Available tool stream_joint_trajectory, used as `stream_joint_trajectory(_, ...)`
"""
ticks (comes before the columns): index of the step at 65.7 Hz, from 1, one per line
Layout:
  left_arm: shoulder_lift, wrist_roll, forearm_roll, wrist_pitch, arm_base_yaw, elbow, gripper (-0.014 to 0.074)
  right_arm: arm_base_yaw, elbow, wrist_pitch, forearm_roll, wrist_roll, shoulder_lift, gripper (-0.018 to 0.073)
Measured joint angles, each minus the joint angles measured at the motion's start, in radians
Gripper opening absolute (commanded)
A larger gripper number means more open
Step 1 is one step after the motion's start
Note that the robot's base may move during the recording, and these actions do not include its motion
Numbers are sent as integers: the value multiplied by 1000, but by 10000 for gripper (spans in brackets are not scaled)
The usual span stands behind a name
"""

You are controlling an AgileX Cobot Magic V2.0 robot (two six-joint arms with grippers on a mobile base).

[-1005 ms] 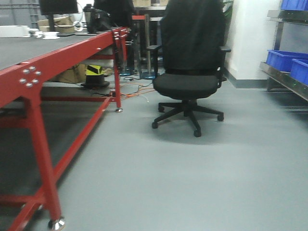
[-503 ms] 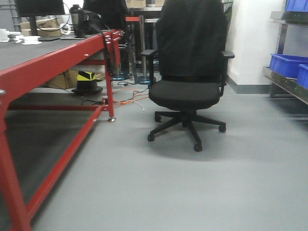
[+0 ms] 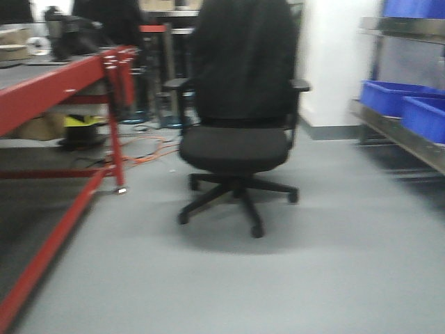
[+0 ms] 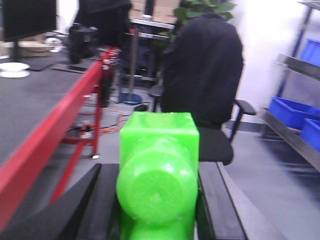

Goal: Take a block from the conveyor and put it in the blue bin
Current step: 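Drive the base away from the conveyor toward the blue bin shelves, then drive up to the shelving, holding both blocks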

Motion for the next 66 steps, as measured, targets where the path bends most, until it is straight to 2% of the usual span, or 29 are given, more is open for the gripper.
stream_joint_trajectory(66,0,0,0,0,0,2,-111,0,0,0,0,0,0,-167)
